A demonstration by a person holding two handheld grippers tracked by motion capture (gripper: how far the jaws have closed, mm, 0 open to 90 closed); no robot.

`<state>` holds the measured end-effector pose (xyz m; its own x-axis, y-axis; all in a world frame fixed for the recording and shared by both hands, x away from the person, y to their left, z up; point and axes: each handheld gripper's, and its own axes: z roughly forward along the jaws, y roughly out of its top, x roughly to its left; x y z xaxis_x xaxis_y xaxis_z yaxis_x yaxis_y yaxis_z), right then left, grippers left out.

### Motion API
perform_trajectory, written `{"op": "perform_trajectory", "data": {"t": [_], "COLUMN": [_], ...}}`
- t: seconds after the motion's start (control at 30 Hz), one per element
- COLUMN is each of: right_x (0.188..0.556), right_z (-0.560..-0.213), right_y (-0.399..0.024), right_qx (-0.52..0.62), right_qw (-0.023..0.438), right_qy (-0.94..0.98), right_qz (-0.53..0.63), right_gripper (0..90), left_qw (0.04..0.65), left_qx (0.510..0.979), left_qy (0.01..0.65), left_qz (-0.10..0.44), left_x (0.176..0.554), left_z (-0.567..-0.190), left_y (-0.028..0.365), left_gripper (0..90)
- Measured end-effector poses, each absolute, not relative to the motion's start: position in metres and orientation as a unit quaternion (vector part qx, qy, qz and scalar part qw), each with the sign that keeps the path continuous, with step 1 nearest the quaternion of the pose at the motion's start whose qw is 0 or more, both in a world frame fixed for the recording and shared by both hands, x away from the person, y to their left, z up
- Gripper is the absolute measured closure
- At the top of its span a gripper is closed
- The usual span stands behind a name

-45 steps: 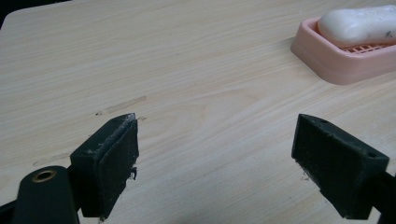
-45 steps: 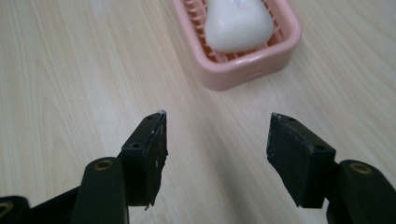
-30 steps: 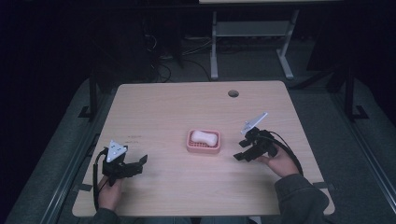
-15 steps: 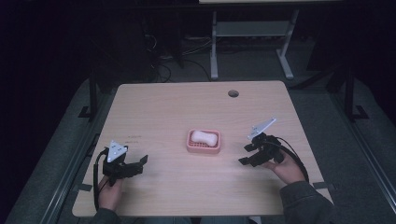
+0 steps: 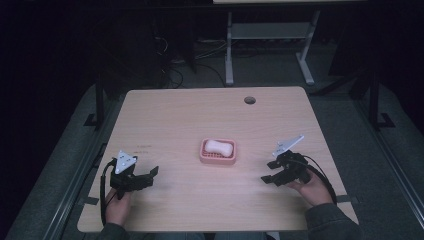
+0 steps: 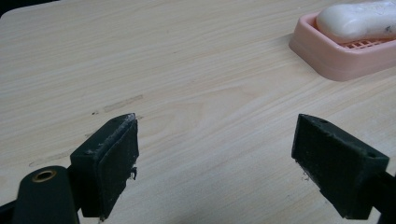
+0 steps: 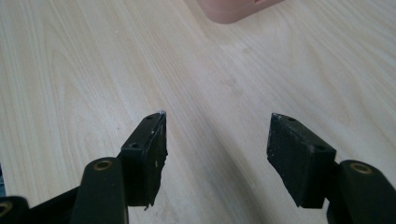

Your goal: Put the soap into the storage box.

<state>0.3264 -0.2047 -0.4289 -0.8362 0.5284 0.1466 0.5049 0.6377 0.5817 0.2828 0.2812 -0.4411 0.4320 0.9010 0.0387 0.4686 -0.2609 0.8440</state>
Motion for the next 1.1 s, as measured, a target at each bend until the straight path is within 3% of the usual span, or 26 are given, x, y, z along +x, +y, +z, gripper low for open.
{"op": "perform_trajectory", "data": {"t": [1.1], "right_x": [0.295], "right_z": [-0.436], "right_y": [-0.229], "right_qx": [0.308], "right_qw": [0.035], "right_qy": [0.886], "right_qz": [0.344], "right_gripper": [37.1], "left_qw": [0.398], "left_qx": [0.749], "left_qy": [0.458], "left_qz": [0.267], "left_x": [0.283], "left_z": [-0.442], "left_y": [0.28], "left_gripper": [14.1]}}
